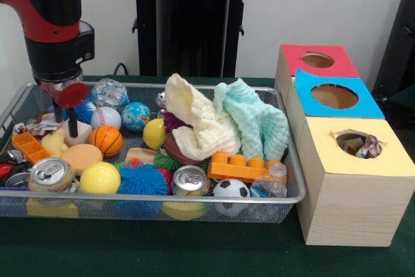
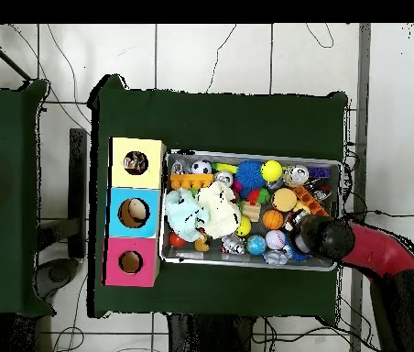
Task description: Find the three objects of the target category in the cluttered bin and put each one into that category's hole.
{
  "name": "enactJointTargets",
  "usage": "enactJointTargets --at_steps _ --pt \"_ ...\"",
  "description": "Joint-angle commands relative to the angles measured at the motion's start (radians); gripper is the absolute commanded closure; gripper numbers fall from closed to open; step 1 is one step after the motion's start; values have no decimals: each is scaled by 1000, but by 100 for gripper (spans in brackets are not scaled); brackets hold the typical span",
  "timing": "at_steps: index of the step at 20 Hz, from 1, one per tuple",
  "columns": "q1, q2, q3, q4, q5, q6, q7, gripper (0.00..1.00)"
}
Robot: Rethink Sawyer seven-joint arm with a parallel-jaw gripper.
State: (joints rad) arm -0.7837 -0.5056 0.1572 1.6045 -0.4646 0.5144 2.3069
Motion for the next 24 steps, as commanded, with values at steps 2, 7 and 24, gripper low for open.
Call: enactJointTargets --at_steps 2,7,24 --pt "-28 15 0 77 -69 -55 -58 0" --pt "-24 32 -8 82 -78 -81 -32 0" --pt "-79 10 14 31 -7 -93 13 0"
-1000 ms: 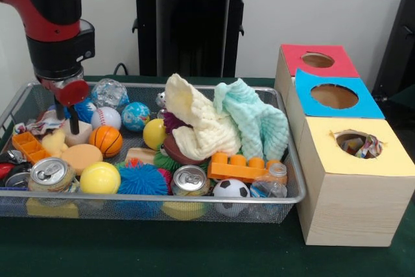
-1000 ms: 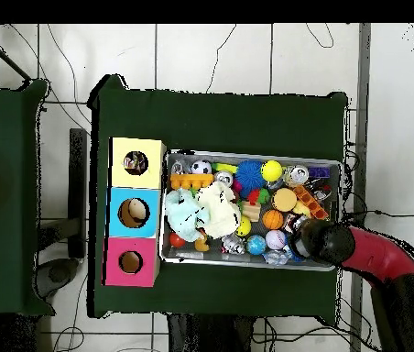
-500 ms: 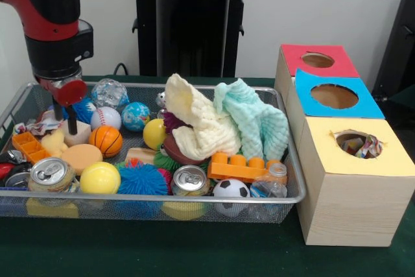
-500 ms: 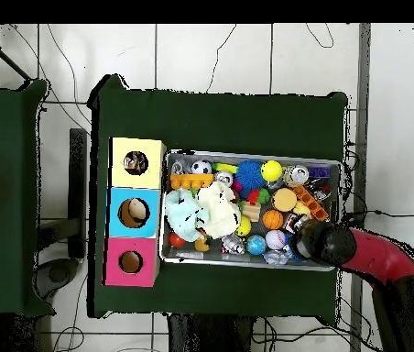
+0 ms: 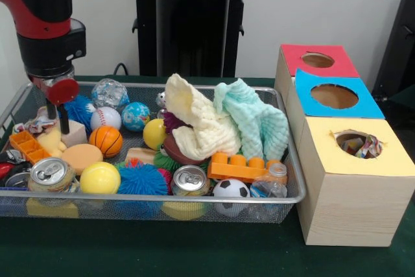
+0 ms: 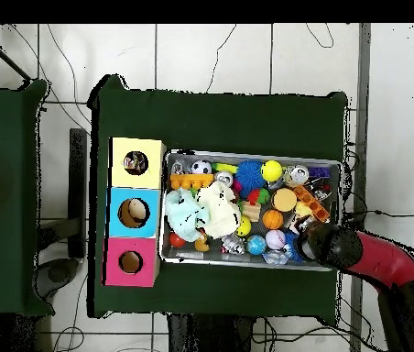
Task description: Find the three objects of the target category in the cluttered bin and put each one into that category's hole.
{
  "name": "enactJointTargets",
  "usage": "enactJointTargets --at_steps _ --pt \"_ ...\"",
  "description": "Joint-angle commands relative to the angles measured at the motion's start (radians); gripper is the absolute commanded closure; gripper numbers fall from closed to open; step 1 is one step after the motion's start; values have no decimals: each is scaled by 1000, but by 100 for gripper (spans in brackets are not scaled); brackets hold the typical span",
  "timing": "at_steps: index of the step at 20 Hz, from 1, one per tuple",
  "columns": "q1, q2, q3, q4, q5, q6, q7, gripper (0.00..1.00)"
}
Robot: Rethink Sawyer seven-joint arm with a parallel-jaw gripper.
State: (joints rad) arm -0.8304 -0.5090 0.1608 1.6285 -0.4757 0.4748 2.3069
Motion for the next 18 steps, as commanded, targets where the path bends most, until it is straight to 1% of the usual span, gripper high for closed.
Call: enactJointTargets --at_steps 1,4,7,9,16,18 --pt "-21 6 4 12 5 -56 27 0" --pt "-12 -7 0 37 7 -58 38 0" --pt "-4 -11 2 45 15 -52 47 0" --pt "2 -26 3 52 23 -42 52 0" --pt "0 -125 14 97 62 18 40 0" --pt "3 -135 12 98 66 26 39 0"
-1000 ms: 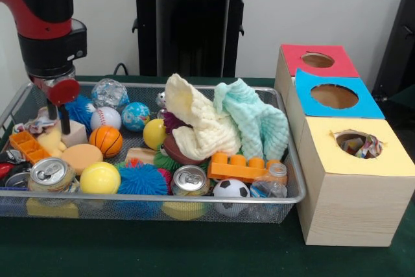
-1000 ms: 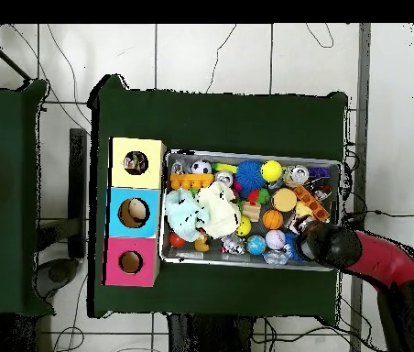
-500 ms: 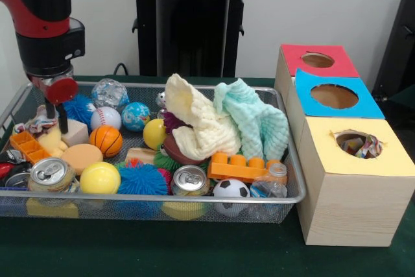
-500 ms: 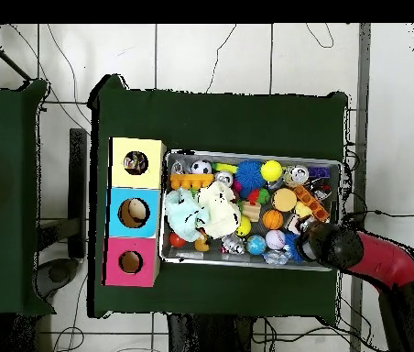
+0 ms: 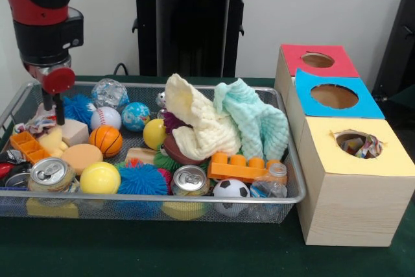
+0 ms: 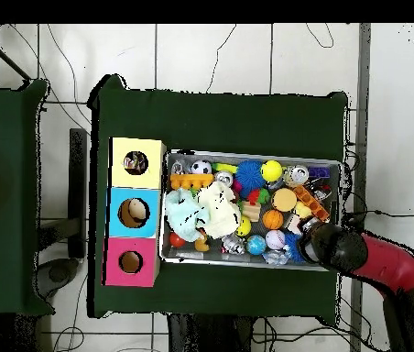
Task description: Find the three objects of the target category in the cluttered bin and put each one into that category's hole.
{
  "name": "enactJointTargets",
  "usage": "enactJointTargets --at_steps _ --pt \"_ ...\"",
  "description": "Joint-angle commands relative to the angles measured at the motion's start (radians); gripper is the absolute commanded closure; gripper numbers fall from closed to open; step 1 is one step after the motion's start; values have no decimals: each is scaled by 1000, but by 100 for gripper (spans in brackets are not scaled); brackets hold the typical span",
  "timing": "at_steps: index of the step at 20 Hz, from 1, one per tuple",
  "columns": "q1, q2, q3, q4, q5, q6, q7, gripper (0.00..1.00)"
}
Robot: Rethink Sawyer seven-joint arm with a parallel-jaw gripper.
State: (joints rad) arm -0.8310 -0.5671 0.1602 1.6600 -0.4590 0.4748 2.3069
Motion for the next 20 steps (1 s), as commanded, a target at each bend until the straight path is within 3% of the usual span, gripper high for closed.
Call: enactJointTargets --at_steps 1,4,11,20 --pt "12 -92 10 67 56 38 41 0" --pt "11 -96 10 59 67 47 37 0" --pt "8 26 -9 22 38 -32 57 0" --pt "16 75 -37 51 30 -91 90 0"
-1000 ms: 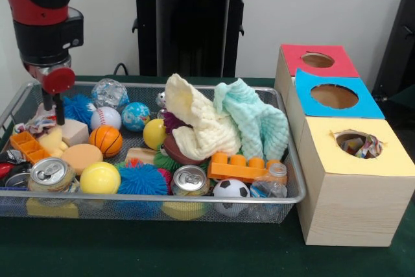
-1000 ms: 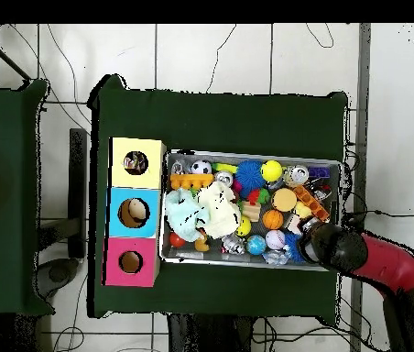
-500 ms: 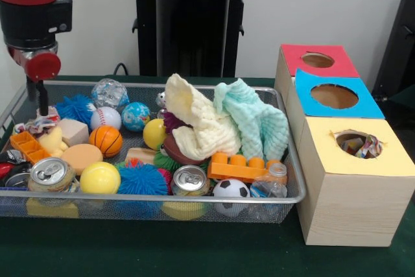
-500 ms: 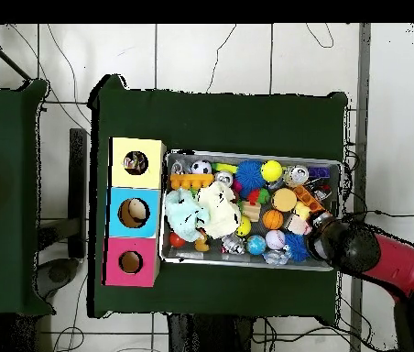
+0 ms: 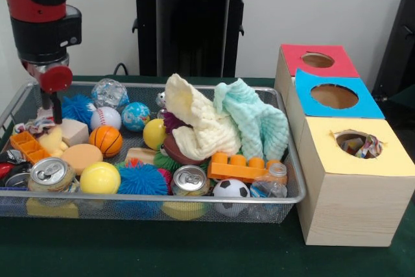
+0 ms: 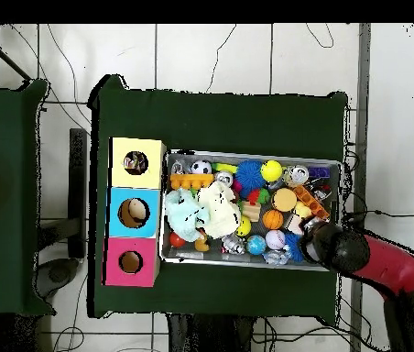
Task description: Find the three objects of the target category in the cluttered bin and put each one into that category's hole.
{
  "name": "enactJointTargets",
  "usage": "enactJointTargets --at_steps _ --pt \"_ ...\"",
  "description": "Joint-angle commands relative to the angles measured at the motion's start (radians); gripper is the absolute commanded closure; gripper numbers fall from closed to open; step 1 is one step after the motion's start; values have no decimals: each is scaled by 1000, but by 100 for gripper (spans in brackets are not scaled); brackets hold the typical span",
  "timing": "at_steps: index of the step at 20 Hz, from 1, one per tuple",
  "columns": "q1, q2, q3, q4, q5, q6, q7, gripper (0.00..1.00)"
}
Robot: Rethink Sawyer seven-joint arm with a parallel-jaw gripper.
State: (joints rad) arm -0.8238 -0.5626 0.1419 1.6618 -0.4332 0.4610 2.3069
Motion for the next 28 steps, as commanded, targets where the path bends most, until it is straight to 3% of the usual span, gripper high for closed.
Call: enactJointTargets --at_steps 1,10,21,28 --pt "5 76 -19 47 4 -80 86 0" --pt "-27 79 -18 26 11 -70 52 0" --pt "-21 -19 -9 45 60 -23 66 0" --pt "3 40 -42 40 52 -87 116 0"
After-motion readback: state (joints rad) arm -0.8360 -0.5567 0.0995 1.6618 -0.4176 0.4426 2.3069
